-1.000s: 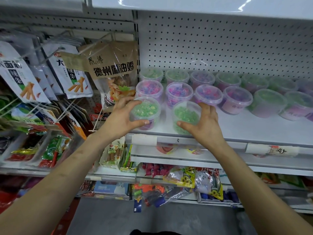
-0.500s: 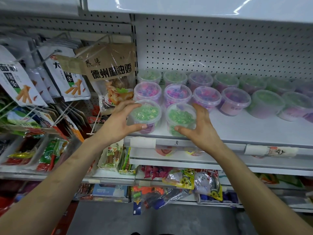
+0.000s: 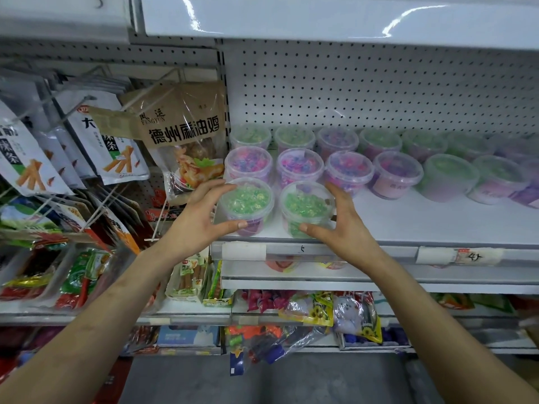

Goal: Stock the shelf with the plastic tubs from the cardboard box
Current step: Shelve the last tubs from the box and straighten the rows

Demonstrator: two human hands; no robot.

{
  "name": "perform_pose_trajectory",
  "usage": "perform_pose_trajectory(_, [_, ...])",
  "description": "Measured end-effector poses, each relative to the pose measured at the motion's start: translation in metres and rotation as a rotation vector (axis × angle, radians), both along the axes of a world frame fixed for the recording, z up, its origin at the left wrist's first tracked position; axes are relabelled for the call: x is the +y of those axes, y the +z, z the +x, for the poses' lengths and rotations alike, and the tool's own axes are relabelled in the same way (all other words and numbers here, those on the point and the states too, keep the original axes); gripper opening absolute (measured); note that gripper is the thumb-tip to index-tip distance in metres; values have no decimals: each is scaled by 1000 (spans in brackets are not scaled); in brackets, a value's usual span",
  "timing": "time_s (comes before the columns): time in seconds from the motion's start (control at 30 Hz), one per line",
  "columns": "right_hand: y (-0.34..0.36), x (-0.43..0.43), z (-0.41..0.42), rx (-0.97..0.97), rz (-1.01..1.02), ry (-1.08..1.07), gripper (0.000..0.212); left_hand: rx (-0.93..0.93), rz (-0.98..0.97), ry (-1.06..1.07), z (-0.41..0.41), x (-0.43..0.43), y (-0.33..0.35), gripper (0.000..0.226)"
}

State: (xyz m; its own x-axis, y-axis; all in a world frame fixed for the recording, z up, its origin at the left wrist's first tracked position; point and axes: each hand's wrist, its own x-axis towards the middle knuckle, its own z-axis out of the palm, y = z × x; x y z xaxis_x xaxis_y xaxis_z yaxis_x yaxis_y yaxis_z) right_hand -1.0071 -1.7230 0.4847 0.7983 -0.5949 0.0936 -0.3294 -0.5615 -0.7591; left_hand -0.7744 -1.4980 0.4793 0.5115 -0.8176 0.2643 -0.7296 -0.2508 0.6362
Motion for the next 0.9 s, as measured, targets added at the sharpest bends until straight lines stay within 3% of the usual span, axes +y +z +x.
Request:
perform_pose_trajectory(0.27, [-3,2,-3,-40,69,-28,99,-8,-1,-21,3,-6,-2,78])
perform_pose_trajectory(0.5, [-7,-2,-53,-53,-24,-168,95,-267,-51,-68,-16,-40,21,76])
perform_pose_trajectory(0.67, [9,-21,-104,-4,-200,-239,94,-441,-79,-195,-67,-109,54,77])
perform_pose_trajectory(0.9, [26,-71,-231,124,-394,-419,91,-493,-89,-395,-205,-224,44,81])
